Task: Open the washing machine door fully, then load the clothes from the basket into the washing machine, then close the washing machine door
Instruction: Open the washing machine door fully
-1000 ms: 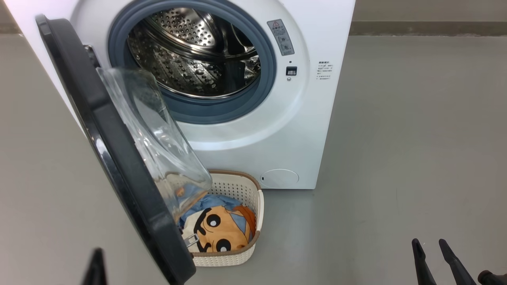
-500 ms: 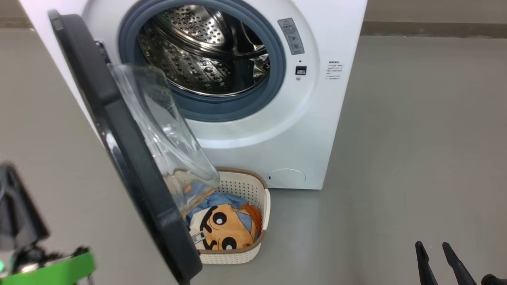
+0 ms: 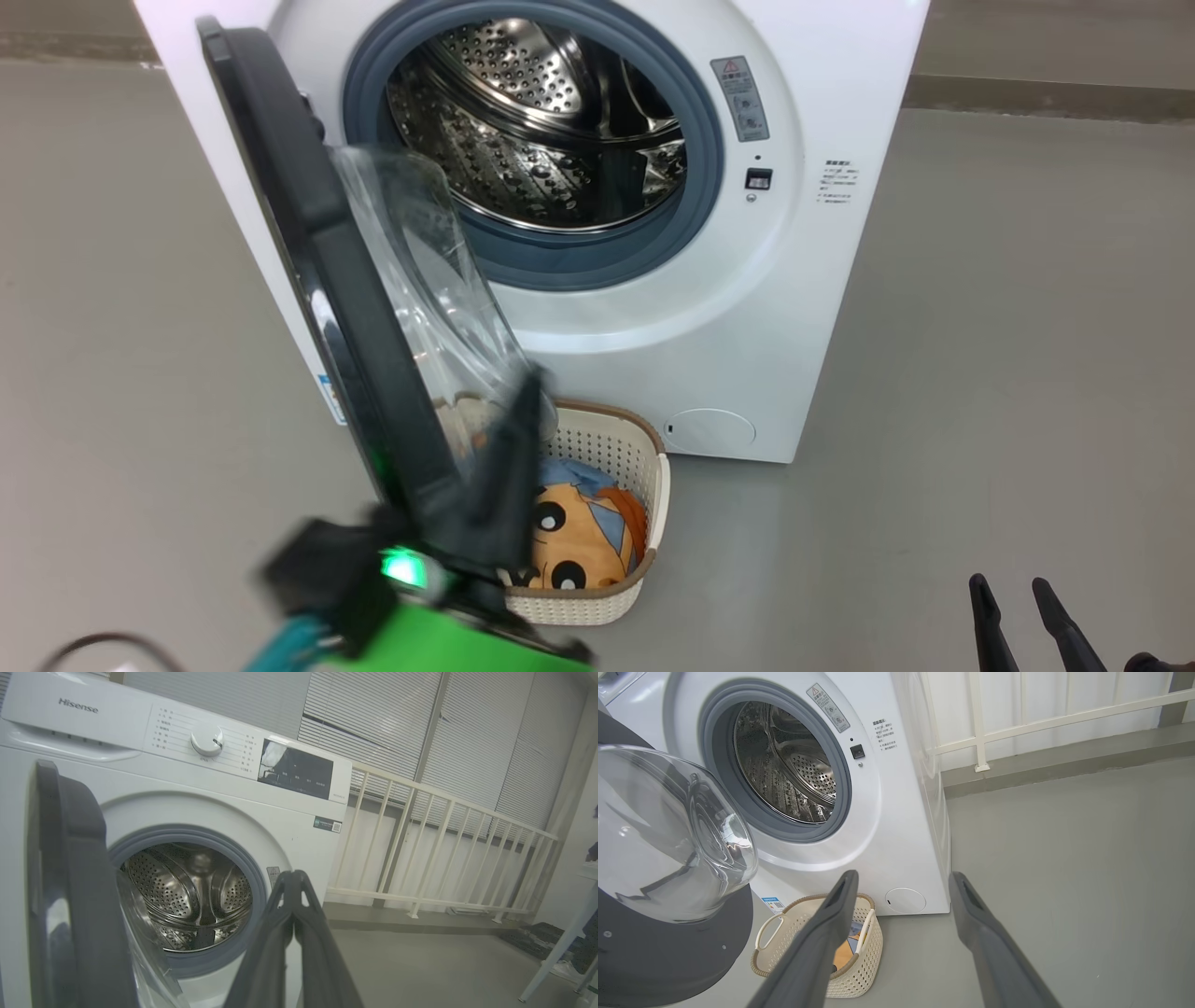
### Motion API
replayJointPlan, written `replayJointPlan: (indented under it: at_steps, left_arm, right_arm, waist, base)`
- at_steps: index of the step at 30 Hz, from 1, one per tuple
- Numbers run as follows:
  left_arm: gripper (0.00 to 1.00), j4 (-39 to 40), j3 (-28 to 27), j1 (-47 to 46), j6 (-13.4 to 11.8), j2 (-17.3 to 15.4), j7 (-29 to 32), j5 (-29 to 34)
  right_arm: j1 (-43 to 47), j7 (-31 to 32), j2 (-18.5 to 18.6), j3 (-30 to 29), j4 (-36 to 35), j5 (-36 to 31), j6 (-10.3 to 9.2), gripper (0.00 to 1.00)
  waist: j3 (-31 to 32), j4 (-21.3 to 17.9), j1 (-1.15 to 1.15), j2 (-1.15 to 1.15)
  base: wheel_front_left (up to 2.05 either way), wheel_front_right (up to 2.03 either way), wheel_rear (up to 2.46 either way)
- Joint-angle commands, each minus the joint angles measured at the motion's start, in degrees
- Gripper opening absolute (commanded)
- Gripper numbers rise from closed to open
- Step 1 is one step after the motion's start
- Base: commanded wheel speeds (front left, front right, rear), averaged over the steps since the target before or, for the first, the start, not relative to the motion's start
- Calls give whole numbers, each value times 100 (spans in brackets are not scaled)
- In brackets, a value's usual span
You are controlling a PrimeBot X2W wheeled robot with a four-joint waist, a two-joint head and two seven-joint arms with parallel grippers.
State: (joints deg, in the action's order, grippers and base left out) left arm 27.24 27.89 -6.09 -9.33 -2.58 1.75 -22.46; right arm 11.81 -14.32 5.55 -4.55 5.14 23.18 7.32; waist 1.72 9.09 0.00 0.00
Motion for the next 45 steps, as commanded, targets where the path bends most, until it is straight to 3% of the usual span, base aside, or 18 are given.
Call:
replayJointPlan:
  at_steps: [1,7,14,24,45]
  left_arm:
    - [0,68,-113,-191,-22,-30,37,-95]
    - [0,-885,411,-11,-50,-41,292,-417]
    - [0,-1720,456,89,-202,-43,108,-422]
    - [0,-1994,461,-13,-601,-37,-163,-236]
    - [0,-2704,462,-269,-1133,-31,-654,-310]
  right_arm:
    - [-97,-68,76,129,-143,-63,17,100]
    - [-131,-68,65,152,-140,-42,17,100]
    - [-132,-68,73,154,-125,-29,17,100]
    - [-112,-68,91,106,-186,-14,17,100]
    - [-187,-68,144,129,-215,9,17,100]
  waist:
    - [-14,19,0,0]
    - [-71,86,0,0]
    - [-109,120,0,0]
    - [-171,254,0,0]
    - [-291,731,0,0]
  base:
    - [0,0,0]
    - [0,0,0]
    - [0,0,0]
    - [0,0,0]
    - [0,0,0]
